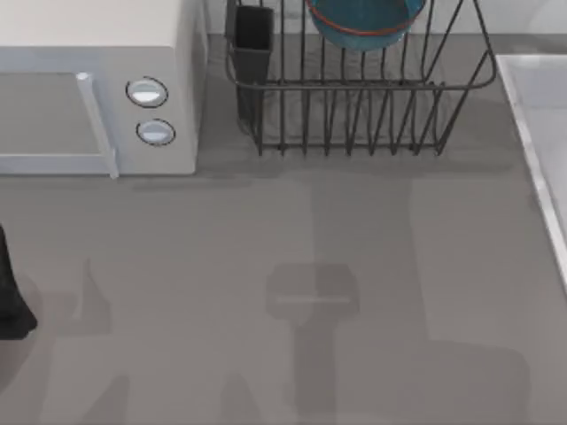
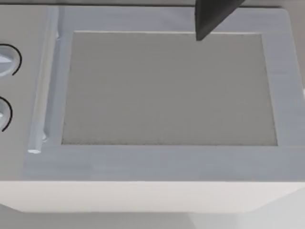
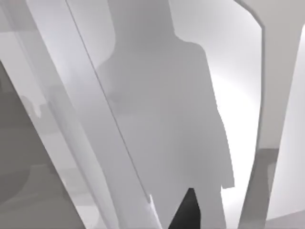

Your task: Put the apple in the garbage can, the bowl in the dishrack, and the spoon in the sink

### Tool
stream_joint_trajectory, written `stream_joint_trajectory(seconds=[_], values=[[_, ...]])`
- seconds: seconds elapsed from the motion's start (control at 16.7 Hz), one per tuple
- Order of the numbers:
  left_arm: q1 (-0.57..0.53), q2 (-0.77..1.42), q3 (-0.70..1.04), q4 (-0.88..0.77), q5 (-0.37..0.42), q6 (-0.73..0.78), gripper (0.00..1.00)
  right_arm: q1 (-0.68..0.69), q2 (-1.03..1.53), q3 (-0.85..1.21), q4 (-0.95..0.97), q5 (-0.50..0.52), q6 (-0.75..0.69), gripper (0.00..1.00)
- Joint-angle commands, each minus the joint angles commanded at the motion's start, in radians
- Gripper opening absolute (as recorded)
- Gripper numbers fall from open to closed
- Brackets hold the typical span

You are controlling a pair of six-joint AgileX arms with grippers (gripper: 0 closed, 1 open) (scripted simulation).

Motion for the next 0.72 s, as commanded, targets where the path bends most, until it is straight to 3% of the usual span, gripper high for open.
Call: stream_joint_trajectory(seconds=[0.42, 0.72], values=[[0.0, 0.0, 0.0, 0.0, 0.0, 0.0, 1.0, 0.003, 0.015, 0.018, -0.001, 0.0, 0.0, 0.0], [0.0, 0.0, 0.0, 0.0, 0.0, 0.0, 1.0, 0.001, -0.045, -0.15, 0.117, 0.0, -0.001, 0.0]])
